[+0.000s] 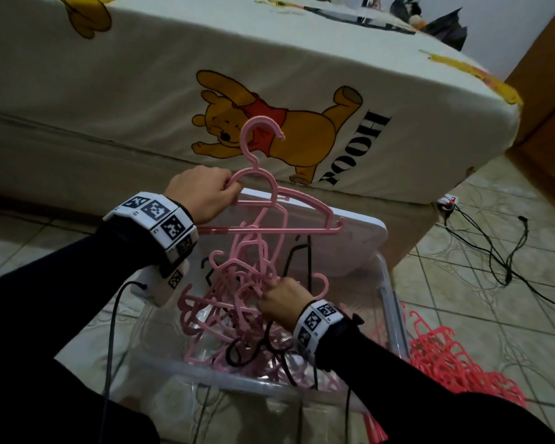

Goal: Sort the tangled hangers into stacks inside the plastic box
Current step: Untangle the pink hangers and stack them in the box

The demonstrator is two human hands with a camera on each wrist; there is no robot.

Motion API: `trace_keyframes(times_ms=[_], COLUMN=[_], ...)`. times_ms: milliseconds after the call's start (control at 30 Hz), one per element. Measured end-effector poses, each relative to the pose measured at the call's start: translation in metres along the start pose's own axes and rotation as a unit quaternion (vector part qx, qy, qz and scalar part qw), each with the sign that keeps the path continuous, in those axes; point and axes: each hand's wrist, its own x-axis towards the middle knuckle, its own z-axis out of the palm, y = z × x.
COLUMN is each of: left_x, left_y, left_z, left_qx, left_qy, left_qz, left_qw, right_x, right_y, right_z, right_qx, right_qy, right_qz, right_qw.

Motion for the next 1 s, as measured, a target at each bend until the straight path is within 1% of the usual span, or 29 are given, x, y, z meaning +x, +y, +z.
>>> trace_keyframes(times_ms=[67,100,200,300,400,533,567,633,700,767,867,967,1000], left_x=[0.0,0.0,0.0,0.001,0.002,-0.001,-0.002,-0.003,-0.005,-0.007,-0.007,-0.003,-0.002], left_y=[0.0,0.0,0.002,0.004,0.004,0.011,0.014,0.02,0.025,0.027,0.026,0.019,0.017], left_z=[0.0,0.0,0.0,-0.001,0.0,0.004,0.007,0.013,0.016,0.016,0.015,0.015,0.014], left_qx=[-0.003,-0.004,-0.012,-0.063,-0.123,-0.185,-0.187,-0.166,-0.182,-0.197,-0.132,-0.063,-0.04], left_qy=[0.004,0.007,0.01,-0.009,-0.043,-0.09,-0.104,-0.123,-0.125,-0.121,-0.109,-0.039,-0.019], left_qz=[0.001,0.0,0.0,0.006,0.022,0.033,0.036,0.068,0.088,0.099,0.119,0.114,0.109], left_qw=[1.0,1.0,1.0,0.998,0.991,0.978,0.976,0.976,0.971,0.968,0.978,0.991,0.993], right_x=[-0.007,-0.01,-0.017,-0.029,-0.044,-0.052,-0.052,-0.05,-0.048,-0.045,-0.04,-0.036,-0.036], right_y=[0.013,0.02,0.044,0.067,0.09,0.107,0.109,0.11,0.108,0.106,0.101,0.096,0.096], right_z=[0.003,0.004,-0.002,-0.016,-0.032,-0.045,-0.047,-0.05,-0.052,-0.054,-0.053,-0.049,-0.048], right_qx=[0.045,0.062,0.084,0.157,0.24,0.33,0.346,0.368,0.379,0.387,0.395,0.375,0.353], right_qy=[-0.013,-0.009,0.054,0.106,0.16,0.211,0.228,0.261,0.278,0.297,0.338,0.378,0.392], right_qz=[-0.011,-0.012,0.051,0.113,0.172,0.237,0.25,0.269,0.277,0.276,0.277,0.296,0.302], right_qw=[0.999,0.998,0.994,0.975,0.942,0.889,0.875,0.851,0.838,0.828,0.808,0.793,0.794])
